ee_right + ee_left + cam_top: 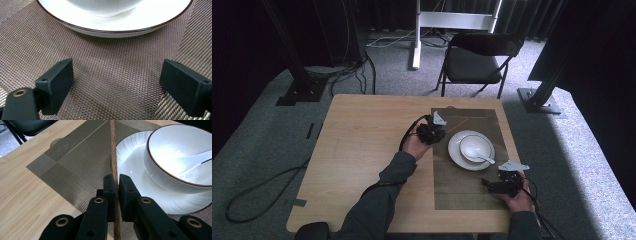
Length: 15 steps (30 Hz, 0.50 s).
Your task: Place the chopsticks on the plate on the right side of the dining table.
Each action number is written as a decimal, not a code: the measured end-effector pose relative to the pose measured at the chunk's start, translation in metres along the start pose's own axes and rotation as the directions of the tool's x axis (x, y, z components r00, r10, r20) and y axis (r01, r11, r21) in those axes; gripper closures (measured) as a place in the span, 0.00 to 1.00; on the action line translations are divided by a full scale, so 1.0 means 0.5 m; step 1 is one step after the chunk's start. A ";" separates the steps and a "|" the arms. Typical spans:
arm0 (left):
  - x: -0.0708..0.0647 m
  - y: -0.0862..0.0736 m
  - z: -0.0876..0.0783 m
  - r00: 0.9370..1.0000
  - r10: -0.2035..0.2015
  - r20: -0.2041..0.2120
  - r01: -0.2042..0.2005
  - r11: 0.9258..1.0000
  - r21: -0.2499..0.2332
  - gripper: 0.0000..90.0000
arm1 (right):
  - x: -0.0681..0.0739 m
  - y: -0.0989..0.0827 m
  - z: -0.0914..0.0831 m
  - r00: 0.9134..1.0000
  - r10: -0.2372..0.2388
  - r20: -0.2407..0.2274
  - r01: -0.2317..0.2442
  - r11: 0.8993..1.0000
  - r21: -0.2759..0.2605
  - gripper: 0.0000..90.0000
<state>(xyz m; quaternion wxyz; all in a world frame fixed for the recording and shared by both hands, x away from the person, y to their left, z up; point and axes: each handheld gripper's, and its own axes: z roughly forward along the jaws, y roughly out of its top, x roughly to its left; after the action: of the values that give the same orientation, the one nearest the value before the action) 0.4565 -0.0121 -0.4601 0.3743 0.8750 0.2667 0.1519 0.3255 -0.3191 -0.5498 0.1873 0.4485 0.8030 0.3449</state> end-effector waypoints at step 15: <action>0.004 0.010 0.015 1.000 -0.010 0.007 0.010 1.000 -0.005 0.94 | 0.000 0.000 0.000 1.000 0.000 0.000 0.000 1.000 0.000 0.13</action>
<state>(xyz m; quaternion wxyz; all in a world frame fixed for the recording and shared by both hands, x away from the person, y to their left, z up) 0.4635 -0.0179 -0.4615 0.3784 0.8731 0.2695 0.1477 0.3254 -0.3191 -0.5498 0.1873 0.4484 0.8031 0.3449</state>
